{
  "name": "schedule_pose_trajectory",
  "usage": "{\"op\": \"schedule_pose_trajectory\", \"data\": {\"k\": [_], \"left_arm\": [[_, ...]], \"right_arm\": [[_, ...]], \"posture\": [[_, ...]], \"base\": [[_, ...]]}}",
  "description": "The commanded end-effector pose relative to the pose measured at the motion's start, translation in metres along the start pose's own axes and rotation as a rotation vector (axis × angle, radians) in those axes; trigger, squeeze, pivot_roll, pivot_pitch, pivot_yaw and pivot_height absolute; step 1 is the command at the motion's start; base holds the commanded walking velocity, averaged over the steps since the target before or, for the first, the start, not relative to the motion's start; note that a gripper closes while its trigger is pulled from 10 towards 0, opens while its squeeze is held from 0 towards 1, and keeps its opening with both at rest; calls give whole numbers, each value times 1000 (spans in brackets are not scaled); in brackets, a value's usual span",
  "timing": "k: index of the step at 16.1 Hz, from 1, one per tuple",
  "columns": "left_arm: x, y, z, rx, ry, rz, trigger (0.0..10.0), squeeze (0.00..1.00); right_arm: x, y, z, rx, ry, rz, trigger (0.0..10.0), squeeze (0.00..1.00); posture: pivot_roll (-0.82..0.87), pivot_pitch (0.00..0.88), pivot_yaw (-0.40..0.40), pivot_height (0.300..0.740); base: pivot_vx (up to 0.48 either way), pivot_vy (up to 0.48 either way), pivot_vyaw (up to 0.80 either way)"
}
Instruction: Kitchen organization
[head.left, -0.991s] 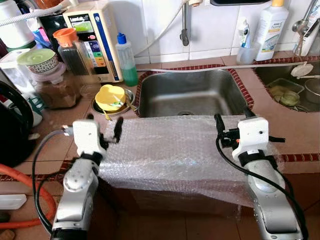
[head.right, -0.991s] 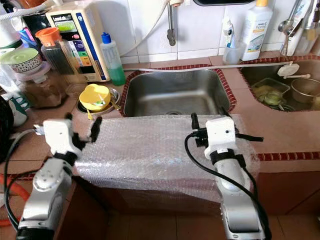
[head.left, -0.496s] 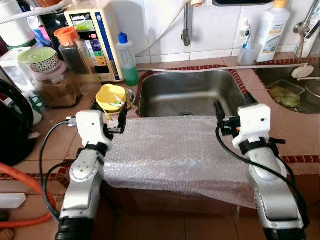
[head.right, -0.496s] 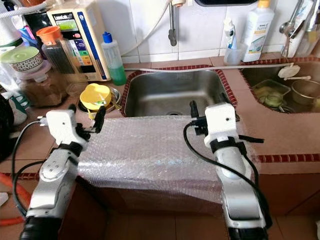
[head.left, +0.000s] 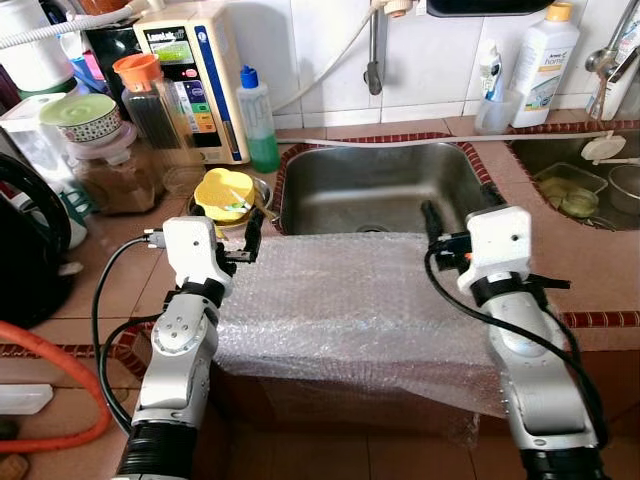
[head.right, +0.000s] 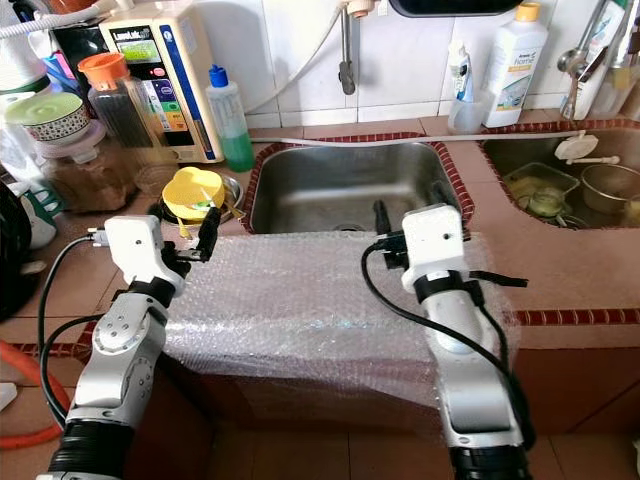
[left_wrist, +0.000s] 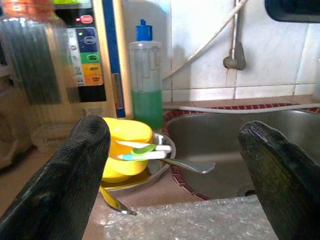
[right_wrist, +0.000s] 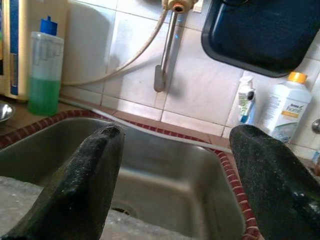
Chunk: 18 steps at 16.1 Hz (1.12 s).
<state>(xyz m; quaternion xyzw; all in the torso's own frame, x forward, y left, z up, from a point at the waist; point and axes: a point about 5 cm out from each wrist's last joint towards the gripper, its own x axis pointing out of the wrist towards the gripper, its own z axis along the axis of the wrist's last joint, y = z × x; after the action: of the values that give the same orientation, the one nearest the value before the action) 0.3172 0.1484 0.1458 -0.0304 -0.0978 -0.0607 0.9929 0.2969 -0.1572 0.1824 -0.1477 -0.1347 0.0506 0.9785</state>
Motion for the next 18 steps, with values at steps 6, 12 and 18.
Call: {"op": "schedule_pose_trajectory", "data": {"k": [6, 12, 18], "left_arm": [[-11, 3, -8, 32, 42, -21, 10000, 0], [-12, 1, -9, 15, 55, -42, 10000, 0], [-15, 3, -9, 14, 64, -40, 10000, 0]], "right_arm": [[-16, 3, -13, 38, 60, -9, 10000, 0], [-22, 4, -15, 40, 74, -19, 10000, 0], [-24, 6, -17, 42, 86, -15, 10000, 0]], "posture": [[-316, 0, 141, 740], [-321, 14, 156, 740], [-314, 20, 159, 740]], "base": [[0, -104, 0], [0, -223, 0], [0, 0, 0]]}}
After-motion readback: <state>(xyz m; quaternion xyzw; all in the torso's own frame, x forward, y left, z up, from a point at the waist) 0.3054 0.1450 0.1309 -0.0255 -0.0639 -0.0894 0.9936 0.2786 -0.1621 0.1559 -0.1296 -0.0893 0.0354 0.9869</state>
